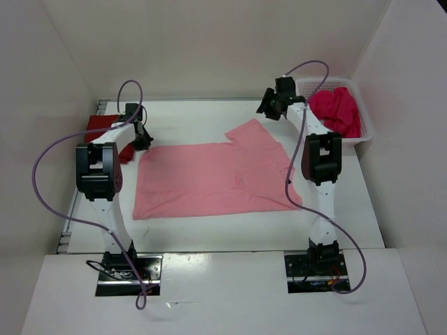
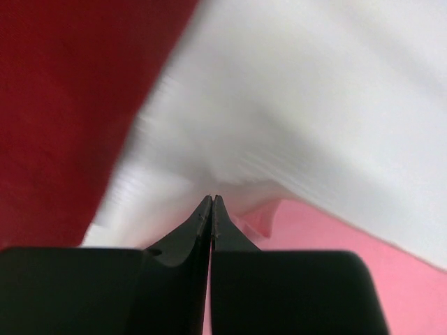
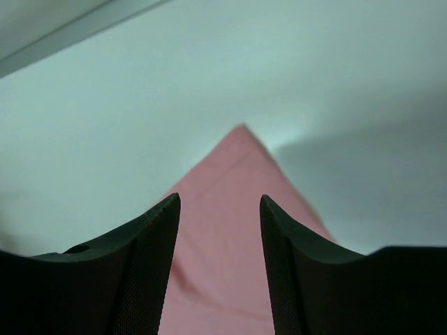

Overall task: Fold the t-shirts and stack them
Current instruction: Grap the side of the flattened tshirt furthest away from the robot with both arms, then fold the other side of the tshirt into a rectangle

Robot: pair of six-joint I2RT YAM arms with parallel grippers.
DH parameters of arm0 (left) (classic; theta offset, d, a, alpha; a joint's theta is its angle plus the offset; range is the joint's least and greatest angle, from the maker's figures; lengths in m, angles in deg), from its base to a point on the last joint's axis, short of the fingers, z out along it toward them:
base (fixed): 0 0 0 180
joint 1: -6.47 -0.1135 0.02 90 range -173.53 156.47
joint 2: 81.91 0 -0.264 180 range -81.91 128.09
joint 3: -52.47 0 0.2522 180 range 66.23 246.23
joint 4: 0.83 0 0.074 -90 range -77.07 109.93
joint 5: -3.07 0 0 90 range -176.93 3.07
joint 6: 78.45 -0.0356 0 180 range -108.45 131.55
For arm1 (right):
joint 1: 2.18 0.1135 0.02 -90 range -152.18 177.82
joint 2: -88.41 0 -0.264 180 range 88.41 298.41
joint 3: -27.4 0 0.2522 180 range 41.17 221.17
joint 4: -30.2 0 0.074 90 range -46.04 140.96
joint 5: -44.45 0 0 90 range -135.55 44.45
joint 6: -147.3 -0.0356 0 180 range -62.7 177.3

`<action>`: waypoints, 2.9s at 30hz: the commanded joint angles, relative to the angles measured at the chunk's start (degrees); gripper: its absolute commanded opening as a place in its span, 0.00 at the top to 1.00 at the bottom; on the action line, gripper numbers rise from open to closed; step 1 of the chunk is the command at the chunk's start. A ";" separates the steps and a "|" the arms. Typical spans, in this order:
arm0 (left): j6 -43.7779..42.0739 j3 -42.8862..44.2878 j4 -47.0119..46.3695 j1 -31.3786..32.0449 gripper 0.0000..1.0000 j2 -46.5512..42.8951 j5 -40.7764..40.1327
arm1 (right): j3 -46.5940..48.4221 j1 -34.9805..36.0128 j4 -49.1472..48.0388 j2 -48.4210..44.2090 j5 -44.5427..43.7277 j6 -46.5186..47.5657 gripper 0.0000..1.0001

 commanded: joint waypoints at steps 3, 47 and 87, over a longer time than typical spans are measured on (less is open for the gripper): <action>-0.04 -1.46 0.67 0.54 1.00 -4.78 1.62 | 21.86 0.95 8.76 14.20 -7.34 5.06 0.42; 0.05 -0.58 1.37 0.54 1.00 -10.75 5.75 | 35.80 0.00 26.01 11.46 -2.87 6.29 1.00; -1.01 -31.16 5.32 -16.50 0.95 -32.29 25.62 | -54.89 -7.48 27.32 -54.59 -0.50 4.01 0.98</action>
